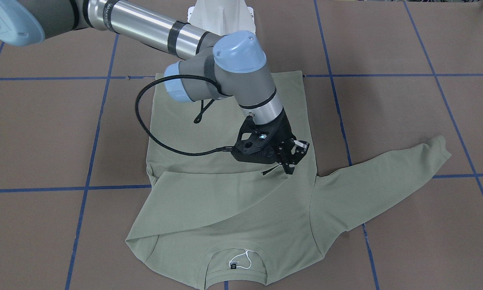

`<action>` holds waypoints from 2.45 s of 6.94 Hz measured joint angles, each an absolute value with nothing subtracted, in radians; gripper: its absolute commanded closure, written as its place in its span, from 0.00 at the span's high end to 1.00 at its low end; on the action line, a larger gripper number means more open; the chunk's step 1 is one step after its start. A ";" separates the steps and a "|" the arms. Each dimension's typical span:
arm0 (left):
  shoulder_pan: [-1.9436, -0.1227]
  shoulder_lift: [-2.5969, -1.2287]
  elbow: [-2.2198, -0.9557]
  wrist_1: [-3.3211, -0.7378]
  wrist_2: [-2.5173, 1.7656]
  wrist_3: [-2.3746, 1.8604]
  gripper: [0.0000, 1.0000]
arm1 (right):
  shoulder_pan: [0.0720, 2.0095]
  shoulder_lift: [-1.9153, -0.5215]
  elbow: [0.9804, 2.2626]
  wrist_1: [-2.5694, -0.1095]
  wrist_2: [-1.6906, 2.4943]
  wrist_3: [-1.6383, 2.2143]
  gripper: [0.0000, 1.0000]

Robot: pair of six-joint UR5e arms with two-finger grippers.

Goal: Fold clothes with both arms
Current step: 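Carry the grasped sleeve with the right gripper across the shirt toward the collar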

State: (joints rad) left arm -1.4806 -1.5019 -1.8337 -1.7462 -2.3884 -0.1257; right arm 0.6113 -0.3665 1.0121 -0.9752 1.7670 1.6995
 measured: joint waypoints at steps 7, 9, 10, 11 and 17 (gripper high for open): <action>-1.480 -1.502 -1.832 -1.746 -2.407 -0.124 1.00 | 0.543 -0.277 0.882 -0.864 1.676 1.676 0.69; -1.480 -1.502 -1.832 -1.746 -2.408 -0.125 1.00 | 0.541 -0.208 0.790 -0.864 1.645 1.677 0.95; -1.479 -1.503 -1.826 -1.747 -2.418 -0.129 1.00 | 0.539 -0.186 0.766 -0.864 1.629 1.677 0.98; -1.476 -1.507 -1.814 -1.749 -2.432 -0.133 1.00 | 0.537 -0.173 0.757 -0.867 1.618 1.685 0.99; -1.386 -1.614 -1.424 -2.058 -2.459 -0.312 1.00 | 0.633 -0.550 1.338 -1.215 1.690 1.776 0.99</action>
